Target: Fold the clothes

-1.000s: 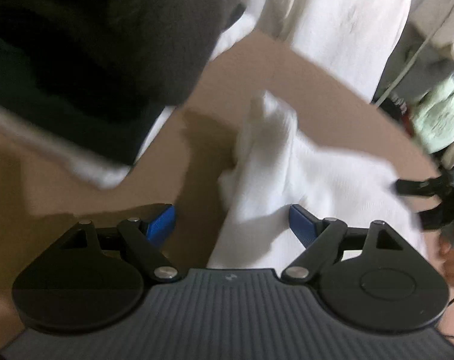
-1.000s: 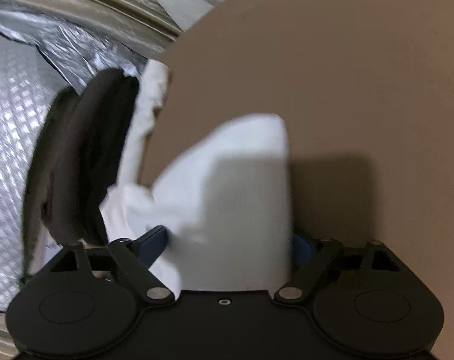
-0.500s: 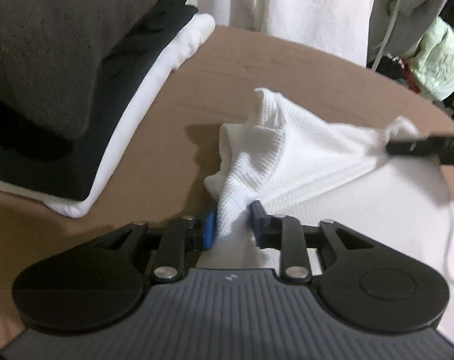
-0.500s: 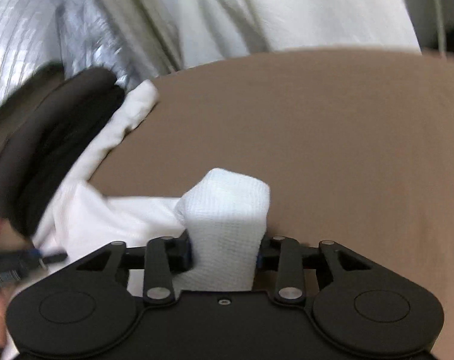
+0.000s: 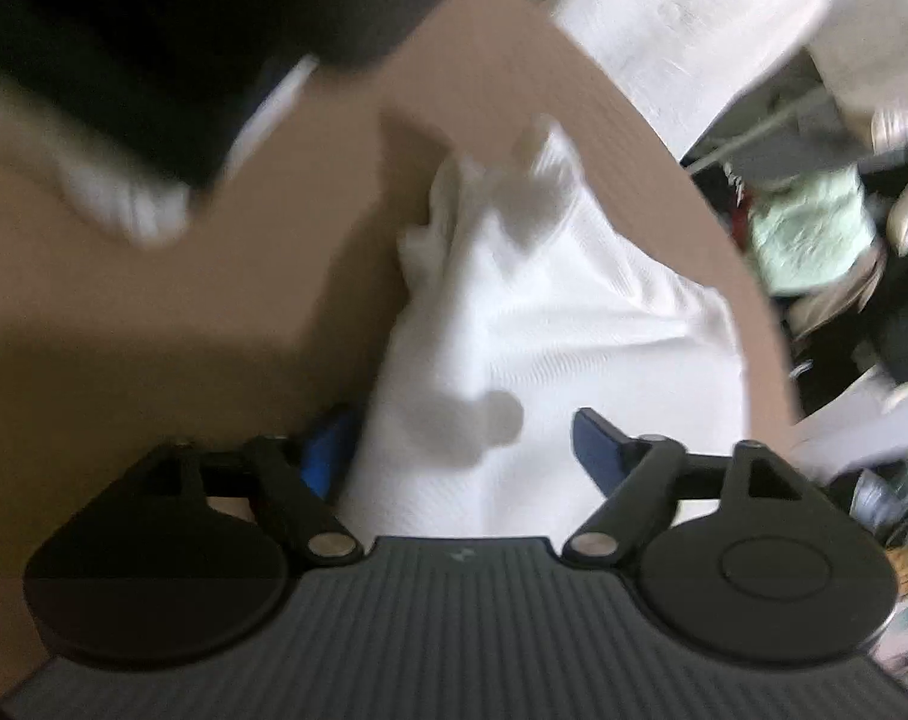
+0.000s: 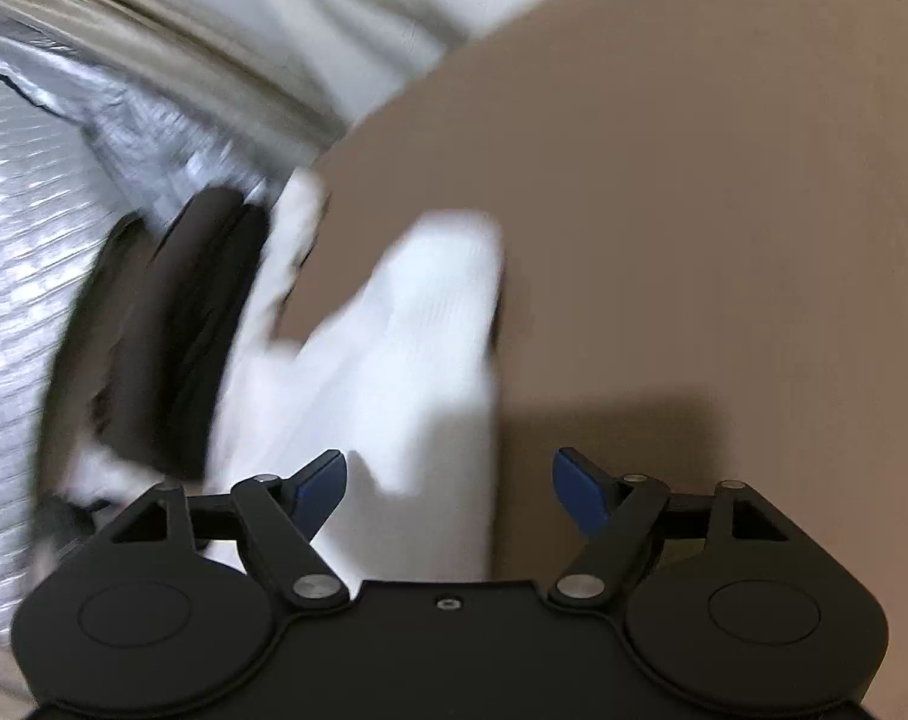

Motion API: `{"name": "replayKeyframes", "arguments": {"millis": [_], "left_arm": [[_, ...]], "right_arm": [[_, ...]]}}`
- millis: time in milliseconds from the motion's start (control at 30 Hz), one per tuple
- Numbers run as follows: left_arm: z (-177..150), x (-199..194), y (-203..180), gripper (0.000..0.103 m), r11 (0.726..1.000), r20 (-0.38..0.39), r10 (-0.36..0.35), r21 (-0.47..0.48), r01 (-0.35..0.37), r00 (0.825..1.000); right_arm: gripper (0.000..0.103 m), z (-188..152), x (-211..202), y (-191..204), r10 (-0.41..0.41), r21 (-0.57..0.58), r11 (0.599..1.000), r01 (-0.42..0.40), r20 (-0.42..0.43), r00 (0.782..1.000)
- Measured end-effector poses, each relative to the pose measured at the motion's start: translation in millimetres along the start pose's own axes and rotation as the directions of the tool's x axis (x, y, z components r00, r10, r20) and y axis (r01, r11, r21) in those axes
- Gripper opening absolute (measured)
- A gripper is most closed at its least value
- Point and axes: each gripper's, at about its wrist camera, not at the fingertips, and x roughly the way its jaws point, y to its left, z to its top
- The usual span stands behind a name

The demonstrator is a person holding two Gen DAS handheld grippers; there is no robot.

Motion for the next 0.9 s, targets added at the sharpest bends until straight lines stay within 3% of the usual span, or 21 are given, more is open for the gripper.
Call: {"name": "replayKeyframes", "arguments": {"millis": [67,100,167,200,267,300,333,400,433,533,633,700,767,833,900], "left_arm": [[-5,2,0,0.085,0.999,0.037,-0.023,-0.044,0.025,0.999],[-6,6,-4,0.084,0.999,0.013,-0.04,-0.013,0.04,0.999],[-10,13,-10,0.048,0.999,-0.016,-0.038,0.033,0.038,0.999],[-13,16,-12,0.017,0.999,-0.012,-0.01,0.034,0.01,1.0],[-20,15,-26,0.017,0.995,0.023,0.045,0.088,-0.047,0.999],[-25,11,-36,0.016,0.988,0.052,0.071,0.133,-0.078,0.996],[-29,7,-47,0.016,0.976,0.083,0.097,0.185,-0.111,0.992],[-40,-1,-77,0.016,0.931,0.141,0.114,0.33,-0.155,0.983],[-44,-4,-89,0.016,0.913,0.156,0.105,0.378,-0.157,0.982],[-46,8,-88,0.019,0.934,0.094,0.091,0.339,-0.118,0.991],[-39,32,-73,0.028,0.939,0.045,0.157,0.303,-0.164,0.987],[-34,37,-66,0.027,0.95,0.012,0.123,0.288,-0.121,0.992],[-30,40,-58,0.028,0.958,-0.024,0.078,0.277,-0.068,0.997],[-26,41,-50,0.022,0.971,-0.043,0.037,0.238,-0.026,0.998],[-33,38,-49,0.019,0.966,-0.02,0.044,0.254,-0.037,0.999]], "right_arm": [[0.087,-10,12,-7,0.085,0.065,0.995,-0.08,-0.068,0.994],[0.088,-13,20,-5,0.082,0.064,0.995,-0.078,-0.079,0.993],[0.088,-14,35,4,0.052,0.024,0.998,-0.05,-0.092,0.994],[0.09,-11,43,12,0.034,-0.017,0.999,-0.036,-0.092,0.995],[0.084,-4,60,29,-0.003,-0.086,0.996,-0.003,-0.073,0.997],[0.057,-2,64,39,-0.044,-0.141,0.989,0.035,-0.064,0.997],[0.046,0,67,49,-0.089,-0.2,0.977,0.077,-0.052,0.995],[0.039,-7,54,70,-0.103,-0.311,0.945,0.099,0.003,0.995],[0.039,-10,47,81,-0.104,-0.365,0.925,0.109,0.031,0.994],[0.039,-16,40,87,-0.143,-0.405,0.901,0.153,0.054,0.988],[0.047,-17,43,83,-0.194,-0.409,0.891,0.197,0.048,0.98],[0.057,-14,42,65,-0.174,-0.334,0.927,0.172,0.023,0.984],[0.06,-13,38,41,-0.113,-0.28,0.954,0.105,-0.012,0.994],[0.06,-13,44,33,-0.062,-0.271,0.961,0.057,-0.013,0.998],[0.055,-15,61,42,-0.089,-0.358,0.93,0.079,-0.014,0.996]]}}
